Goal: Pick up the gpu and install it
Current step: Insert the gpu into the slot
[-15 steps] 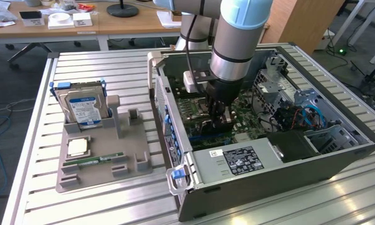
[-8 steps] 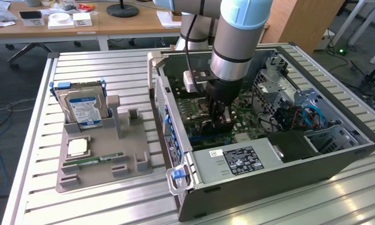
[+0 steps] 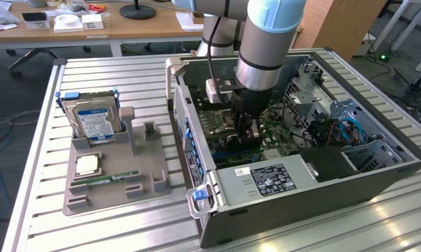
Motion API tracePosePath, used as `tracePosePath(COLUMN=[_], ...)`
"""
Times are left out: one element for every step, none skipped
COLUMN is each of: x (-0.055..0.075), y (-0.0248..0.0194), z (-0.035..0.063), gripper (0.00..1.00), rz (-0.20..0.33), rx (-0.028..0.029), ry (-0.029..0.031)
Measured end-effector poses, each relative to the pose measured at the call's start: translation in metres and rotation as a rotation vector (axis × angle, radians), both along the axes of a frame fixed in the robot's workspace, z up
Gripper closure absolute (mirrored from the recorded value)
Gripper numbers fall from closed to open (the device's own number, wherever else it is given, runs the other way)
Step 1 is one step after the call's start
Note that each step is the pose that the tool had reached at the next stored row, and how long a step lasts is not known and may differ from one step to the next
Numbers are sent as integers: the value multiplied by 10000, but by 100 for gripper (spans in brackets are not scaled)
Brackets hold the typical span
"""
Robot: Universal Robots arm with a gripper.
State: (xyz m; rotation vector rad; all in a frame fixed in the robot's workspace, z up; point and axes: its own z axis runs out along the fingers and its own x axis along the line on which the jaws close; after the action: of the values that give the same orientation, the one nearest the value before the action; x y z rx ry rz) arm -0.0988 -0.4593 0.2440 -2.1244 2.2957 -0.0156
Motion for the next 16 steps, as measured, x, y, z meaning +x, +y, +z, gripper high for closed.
tracePosePath(x=[0,0,0,0,0,0,0,0,0,0,0,0,0,0,0,0], y=[1,1,2,3,4,4,5,5,5,5,4,4,4,5,5,5], z=[0,0,-1,-1,-1,-1,-2,-2,-3,-6,-7,-8,-9,-10,-10,-11], gripper=[73,73,73,73,73,73,73,73,73,73,73,73,73,73,73,73], rz=[-11,-19,-29,-43,-55,-64,-73,-84,-99,-118,-136,-148,-153,-156,-157,-157], rx=[0,0,1,3,3,5,5,6,3,4,4,4,6,7,6,5], ry=[0,0,0,-1,0,0,0,0,1,1,1,1,0,-1,-1,0])
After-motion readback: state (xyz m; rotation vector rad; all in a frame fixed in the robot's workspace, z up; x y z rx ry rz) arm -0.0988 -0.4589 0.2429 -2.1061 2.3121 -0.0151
